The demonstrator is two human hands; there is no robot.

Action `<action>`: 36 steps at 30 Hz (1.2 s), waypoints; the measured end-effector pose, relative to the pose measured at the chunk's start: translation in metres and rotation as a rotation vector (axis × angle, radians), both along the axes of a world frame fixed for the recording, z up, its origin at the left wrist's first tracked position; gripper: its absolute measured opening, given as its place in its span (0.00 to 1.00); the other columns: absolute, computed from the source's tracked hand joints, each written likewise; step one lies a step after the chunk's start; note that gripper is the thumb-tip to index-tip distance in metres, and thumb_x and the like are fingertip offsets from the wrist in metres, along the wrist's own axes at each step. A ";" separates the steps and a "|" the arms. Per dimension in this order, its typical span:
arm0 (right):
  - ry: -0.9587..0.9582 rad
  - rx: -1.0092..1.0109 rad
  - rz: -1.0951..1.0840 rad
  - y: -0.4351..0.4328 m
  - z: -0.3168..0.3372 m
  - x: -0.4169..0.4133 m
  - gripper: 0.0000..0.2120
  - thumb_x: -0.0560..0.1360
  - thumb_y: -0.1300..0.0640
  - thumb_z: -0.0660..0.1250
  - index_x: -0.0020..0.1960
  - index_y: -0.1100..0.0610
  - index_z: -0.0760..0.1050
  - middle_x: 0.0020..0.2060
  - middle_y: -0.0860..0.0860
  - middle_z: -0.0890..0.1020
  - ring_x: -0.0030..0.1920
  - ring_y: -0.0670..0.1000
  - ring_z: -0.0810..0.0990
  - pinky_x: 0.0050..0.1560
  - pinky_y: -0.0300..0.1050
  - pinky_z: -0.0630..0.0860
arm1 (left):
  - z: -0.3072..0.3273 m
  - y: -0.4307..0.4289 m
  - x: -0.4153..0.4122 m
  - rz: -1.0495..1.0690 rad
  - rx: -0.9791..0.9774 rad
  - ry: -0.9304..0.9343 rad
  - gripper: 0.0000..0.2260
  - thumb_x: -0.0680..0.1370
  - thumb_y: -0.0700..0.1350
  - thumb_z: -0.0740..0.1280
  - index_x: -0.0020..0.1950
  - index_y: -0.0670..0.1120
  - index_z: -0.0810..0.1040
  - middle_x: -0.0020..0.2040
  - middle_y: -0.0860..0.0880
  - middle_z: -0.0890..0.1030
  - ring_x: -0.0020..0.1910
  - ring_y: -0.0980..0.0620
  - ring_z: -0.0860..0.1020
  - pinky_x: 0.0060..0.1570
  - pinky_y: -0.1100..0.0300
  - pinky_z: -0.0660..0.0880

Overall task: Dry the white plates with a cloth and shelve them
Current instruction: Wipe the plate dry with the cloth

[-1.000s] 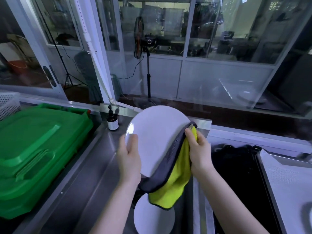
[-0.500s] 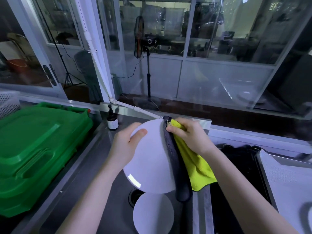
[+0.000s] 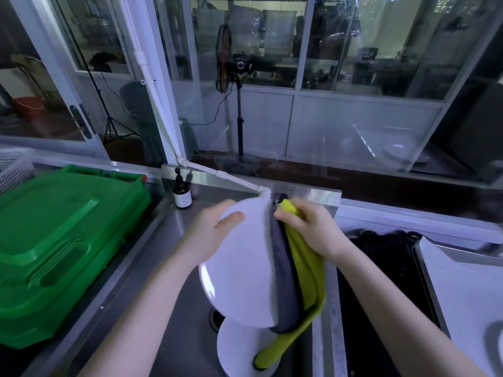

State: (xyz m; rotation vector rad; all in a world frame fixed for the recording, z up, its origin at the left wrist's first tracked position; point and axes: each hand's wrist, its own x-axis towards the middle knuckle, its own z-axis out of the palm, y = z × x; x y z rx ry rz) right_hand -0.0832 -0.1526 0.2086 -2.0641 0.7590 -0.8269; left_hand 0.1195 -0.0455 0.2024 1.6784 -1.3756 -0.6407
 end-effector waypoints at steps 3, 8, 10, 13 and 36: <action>0.178 -0.040 0.136 -0.002 0.009 0.014 0.11 0.75 0.51 0.71 0.36 0.44 0.74 0.30 0.41 0.74 0.34 0.38 0.70 0.41 0.34 0.67 | 0.006 -0.009 -0.003 -0.087 -0.010 -0.133 0.06 0.80 0.50 0.69 0.44 0.53 0.76 0.37 0.46 0.75 0.37 0.52 0.70 0.39 0.57 0.66; -0.103 0.055 -0.186 -0.004 -0.010 0.000 0.11 0.76 0.53 0.70 0.39 0.58 0.77 0.32 0.47 0.75 0.37 0.43 0.69 0.43 0.45 0.69 | -0.013 0.007 -0.004 0.331 -0.224 0.196 0.05 0.78 0.47 0.71 0.46 0.58 0.80 0.39 0.54 0.83 0.36 0.59 0.77 0.35 0.69 0.70; -0.330 0.211 -0.349 0.003 -0.021 -0.002 0.12 0.77 0.53 0.69 0.39 0.59 0.77 0.32 0.46 0.74 0.36 0.43 0.69 0.40 0.43 0.69 | -0.030 0.015 -0.024 0.420 -0.265 0.313 0.03 0.80 0.49 0.67 0.48 0.57 0.79 0.42 0.55 0.82 0.39 0.59 0.77 0.39 0.68 0.72; -0.478 0.382 -0.430 0.017 -0.035 0.001 0.09 0.78 0.53 0.68 0.40 0.54 0.79 0.32 0.44 0.78 0.36 0.42 0.72 0.40 0.40 0.71 | -0.043 0.017 -0.043 0.493 -0.301 0.459 0.03 0.82 0.52 0.64 0.51 0.59 0.77 0.43 0.58 0.82 0.42 0.58 0.77 0.46 0.59 0.75; -0.333 0.274 -0.298 0.020 -0.039 -0.008 0.10 0.78 0.55 0.68 0.41 0.58 0.75 0.33 0.45 0.77 0.36 0.42 0.71 0.40 0.40 0.70 | -0.024 0.015 -0.021 0.417 -0.182 0.449 0.06 0.83 0.48 0.64 0.48 0.52 0.78 0.43 0.49 0.82 0.40 0.54 0.76 0.42 0.55 0.73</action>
